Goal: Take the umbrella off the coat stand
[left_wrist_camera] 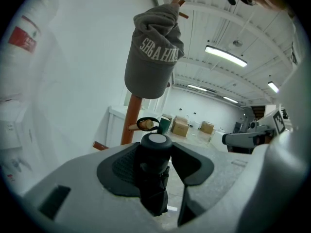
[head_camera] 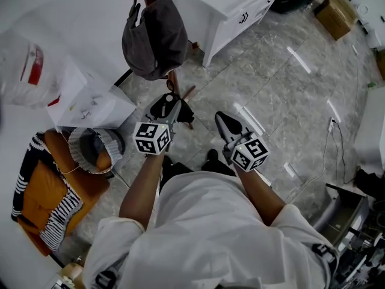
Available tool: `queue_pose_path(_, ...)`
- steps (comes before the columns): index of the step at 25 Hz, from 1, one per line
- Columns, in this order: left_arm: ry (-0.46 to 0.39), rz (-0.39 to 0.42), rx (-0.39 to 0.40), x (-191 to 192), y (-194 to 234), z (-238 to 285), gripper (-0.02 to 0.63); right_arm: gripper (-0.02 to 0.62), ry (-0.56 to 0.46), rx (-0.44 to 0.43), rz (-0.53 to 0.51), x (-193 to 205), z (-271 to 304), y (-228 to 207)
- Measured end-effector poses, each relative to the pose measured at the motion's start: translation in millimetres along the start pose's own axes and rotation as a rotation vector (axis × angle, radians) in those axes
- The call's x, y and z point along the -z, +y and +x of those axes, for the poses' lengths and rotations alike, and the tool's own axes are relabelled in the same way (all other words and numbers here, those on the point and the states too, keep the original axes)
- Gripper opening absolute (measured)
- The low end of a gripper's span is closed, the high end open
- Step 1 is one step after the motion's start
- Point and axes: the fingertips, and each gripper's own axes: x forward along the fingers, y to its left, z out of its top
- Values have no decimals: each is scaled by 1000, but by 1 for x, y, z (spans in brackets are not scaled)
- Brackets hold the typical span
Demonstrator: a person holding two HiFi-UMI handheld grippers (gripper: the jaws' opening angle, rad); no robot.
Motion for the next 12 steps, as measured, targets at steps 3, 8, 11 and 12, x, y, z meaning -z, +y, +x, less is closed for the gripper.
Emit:
queue_pose_path(3, 4, 4, -3, 2, -2, -5, 209, 15, -3, -4, -1, 0, 0, 2)
queue_pose_path(8, 12, 19, 3, 4, -9, -14, 209, 15, -6, -5, 1, 0, -1, 3)
queue_pose_path(11, 19, 28, 10, 7, -14, -19, 209, 15, -6, -5, 2, 0, -2, 3)
queue_pose_path(12, 21, 30, 13, 7, -15, -21, 209, 15, -5, -5, 2, 1, -1, 3)
